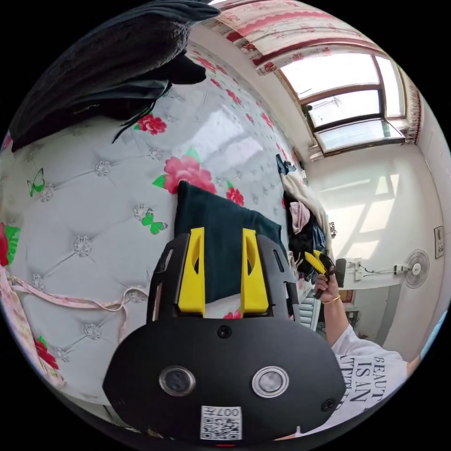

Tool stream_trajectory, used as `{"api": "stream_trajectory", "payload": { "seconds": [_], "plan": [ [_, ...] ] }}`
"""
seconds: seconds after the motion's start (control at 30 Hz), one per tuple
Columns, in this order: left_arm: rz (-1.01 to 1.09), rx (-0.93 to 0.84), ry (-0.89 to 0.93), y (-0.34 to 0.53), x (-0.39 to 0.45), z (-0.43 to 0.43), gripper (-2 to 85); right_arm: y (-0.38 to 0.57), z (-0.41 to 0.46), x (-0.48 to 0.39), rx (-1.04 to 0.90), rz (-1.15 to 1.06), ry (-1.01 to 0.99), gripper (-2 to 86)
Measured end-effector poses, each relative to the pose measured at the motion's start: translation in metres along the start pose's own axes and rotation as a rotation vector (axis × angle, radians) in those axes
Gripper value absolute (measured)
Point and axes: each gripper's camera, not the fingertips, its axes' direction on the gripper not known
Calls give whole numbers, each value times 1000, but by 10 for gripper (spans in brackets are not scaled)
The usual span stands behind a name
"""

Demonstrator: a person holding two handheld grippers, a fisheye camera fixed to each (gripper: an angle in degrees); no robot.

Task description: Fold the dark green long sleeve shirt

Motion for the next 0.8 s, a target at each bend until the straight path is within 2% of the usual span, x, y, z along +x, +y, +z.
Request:
{"api": "stream_trajectory", "payload": {
  "seconds": [0.07, 0.2, 0.27, 0.33, 0.37, 0.47, 0.53, 0.63, 0.7, 0.8],
  "plan": [
    [-14, -47, -28, 28, -14, 18, 120, 32, 25, 20, -79, 25, 66, 109],
    [1, -113, -78, 68, -25, 55, 132, 79, 45, 37, -93, 44, 167, 106],
    [43, -158, -127, 69, -16, 76, 128, 92, 75, 32, -176, 18, 215, 95],
    [118, -177, -206, 62, 0, 91, 114, 96, 86, 10, -122, -69, 330, 82],
    [148, -237, -276, 53, 8, 103, 104, 90, 104, -3, -173, -99, 370, 70],
    [222, -324, -306, 21, 17, 124, 85, 71, 140, -36, -214, -176, 471, 43],
    [228, -282, -290, -6, 12, 128, 80, 53, 161, -51, -207, -232, 488, 35],
    [193, -213, -311, -81, -2, 138, 75, -8, 203, -68, -174, -258, 396, 34],
    [155, -62, -385, -158, 1, 134, 72, -60, 239, -88, -169, -299, 361, 40],
    [87, 80, -485, -217, 15, 116, 48, -134, 286, -131, -133, -325, 427, 64]
  ]
}}
